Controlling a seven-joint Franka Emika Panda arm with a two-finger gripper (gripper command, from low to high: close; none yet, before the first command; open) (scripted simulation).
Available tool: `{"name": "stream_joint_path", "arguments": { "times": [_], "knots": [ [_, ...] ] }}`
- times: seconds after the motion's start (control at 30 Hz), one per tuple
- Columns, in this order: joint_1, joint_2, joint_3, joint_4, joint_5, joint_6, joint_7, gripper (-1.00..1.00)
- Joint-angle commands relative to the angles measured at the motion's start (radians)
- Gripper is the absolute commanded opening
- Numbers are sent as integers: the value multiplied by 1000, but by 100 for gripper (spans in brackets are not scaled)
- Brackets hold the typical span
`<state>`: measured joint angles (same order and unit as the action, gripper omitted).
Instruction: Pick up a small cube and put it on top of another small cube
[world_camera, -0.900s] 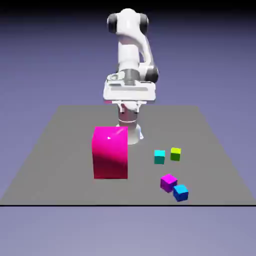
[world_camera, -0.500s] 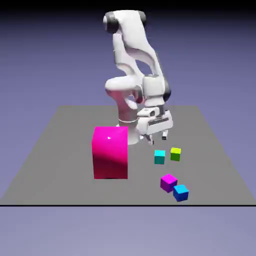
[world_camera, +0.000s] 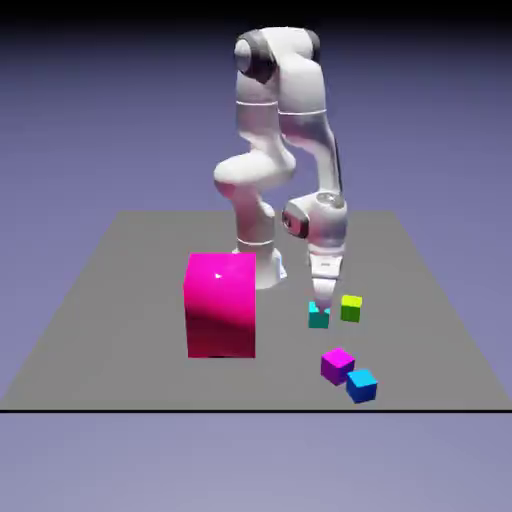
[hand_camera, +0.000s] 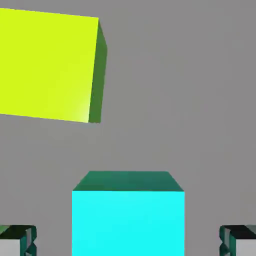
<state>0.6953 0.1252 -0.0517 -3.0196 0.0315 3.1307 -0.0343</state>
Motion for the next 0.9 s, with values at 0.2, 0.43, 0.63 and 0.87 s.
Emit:
{"name": "stream_joint_path", "arguments": {
  "times": [0.2, 0.43, 0.63, 0.87],
  "knots": [
    [1, 19, 3, 3, 10, 16, -7, -100],
    [-6, -234, -31, -38, -119, -197, 80, -100],
    [33, -237, -112, 62, -113, -301, 7, -100],
    [127, -116, -284, 316, -32, -437, -209, -100]
  ]
}}
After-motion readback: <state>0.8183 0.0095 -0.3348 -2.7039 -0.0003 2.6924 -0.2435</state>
